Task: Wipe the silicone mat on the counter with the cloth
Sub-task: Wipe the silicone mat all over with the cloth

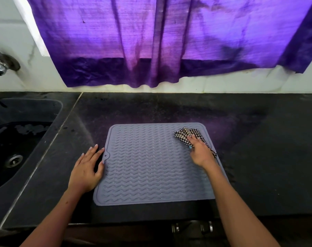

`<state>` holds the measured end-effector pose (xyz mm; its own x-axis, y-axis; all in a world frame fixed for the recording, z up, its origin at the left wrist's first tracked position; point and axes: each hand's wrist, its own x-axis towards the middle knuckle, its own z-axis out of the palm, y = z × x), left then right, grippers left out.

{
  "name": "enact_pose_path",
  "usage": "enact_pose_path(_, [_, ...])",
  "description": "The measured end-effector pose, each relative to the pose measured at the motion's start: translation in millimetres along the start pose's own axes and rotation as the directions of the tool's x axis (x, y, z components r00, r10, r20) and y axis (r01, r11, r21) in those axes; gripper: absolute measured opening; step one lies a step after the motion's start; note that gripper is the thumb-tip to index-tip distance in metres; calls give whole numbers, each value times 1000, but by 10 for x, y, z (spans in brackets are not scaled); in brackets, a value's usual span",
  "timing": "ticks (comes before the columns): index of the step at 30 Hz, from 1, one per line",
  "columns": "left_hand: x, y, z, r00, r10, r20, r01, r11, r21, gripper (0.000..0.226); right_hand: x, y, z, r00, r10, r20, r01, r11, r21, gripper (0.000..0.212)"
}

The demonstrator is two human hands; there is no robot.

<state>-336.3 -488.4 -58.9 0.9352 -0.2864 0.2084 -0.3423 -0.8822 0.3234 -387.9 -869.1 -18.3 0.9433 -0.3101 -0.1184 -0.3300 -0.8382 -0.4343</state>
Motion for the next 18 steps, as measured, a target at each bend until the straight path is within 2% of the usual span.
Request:
enact_pose_path(2, [4,-3,-9,1000,-1,3,1,1000,5,67,0,17,-54,999,19,29,-24,987,159,55])
enact_pose_path(4, [2,-3,-12,1000,2,10,-2,1000,10,67,-7,29,-92,995,96,33,-102,902,420,47])
enact_pose_path(5, [0,-3,-11,1000,4,13,-4,1000,12,67,-5,30,-125,987,156,33,-147,806,574,44])
enact_pose_path(7, [3,-3,-18,1000,1,15,-2,1000,11,67,-6,11,-223,958,286,13,-161,500,851,41])
enact_pose_path(8, [5,-6,-23,1000,2,16,-2,1000,9,68,-13,13,-270,932,362,-14,-126,361,924,40])
enact_pose_path(9, [5,-10,-21,1000,3,19,-3,1000,9,68,-54,16,-297,899,434,-56,-91,311,946,40])
enact_pose_path(10, [5,-14,-21,1000,2,19,-2,1000,9,68,-130,6,-318,870,478,-123,-67,362,930,41])
enact_pose_path(11, [6,-17,-20,1000,1,19,-2,1000,10,68,-233,-9,-330,851,477,-217,-51,487,872,43])
enact_pose_path(12, [8,-20,-19,1000,2,20,-2,1000,11,67,-354,-19,-329,849,420,-321,-32,646,763,45])
enact_pose_path(14, [12,-23,-12,1000,6,21,-6,1000,10,67,-555,1,-256,873,169,-458,22,923,384,53])
enact_pose_path(15, [15,-27,-10,1000,6,20,-7,1000,11,67,-613,27,-188,901,54,-431,23,985,171,58])
enact_pose_path(16, [16,-31,-12,1000,6,18,-6,1000,12,67,-658,46,-116,936,-7,-353,6,1000,-3,62])
enact_pose_path(18, [14,-29,-7,1000,8,16,-8,1000,13,67,-705,94,32,981,7,-193,-44,981,-188,66])
